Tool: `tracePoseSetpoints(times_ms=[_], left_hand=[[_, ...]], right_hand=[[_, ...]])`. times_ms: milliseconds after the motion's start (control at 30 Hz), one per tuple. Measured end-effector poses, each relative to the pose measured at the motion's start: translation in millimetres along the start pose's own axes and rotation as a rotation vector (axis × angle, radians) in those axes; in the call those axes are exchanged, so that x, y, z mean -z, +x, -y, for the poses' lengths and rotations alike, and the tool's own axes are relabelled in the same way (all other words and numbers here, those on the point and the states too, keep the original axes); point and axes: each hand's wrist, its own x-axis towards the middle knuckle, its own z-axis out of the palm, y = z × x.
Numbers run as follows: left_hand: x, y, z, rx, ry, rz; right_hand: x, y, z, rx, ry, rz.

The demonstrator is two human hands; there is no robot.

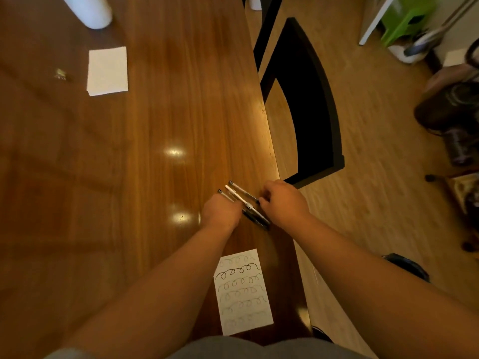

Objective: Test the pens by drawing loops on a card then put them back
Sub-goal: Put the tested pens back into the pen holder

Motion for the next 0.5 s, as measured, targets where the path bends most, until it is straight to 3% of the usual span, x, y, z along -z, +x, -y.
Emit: tracePoseSetpoints(times_ms=[133, 333, 500], left_hand=[[-2, -2, 0, -0.020, 0.039, -0.016], [-4, -9, -1, -0.128, 0.313, -0.099], [-4, -9, -3, -0.122, 0.300, -0.092]], right_hand=[[-2, 5, 2, 0.044, 0.001, -0.013], [-5, 6, 11, 0.135, -0.069, 0.006], [-5, 8, 8, 0.131, -0.038, 0.002]])
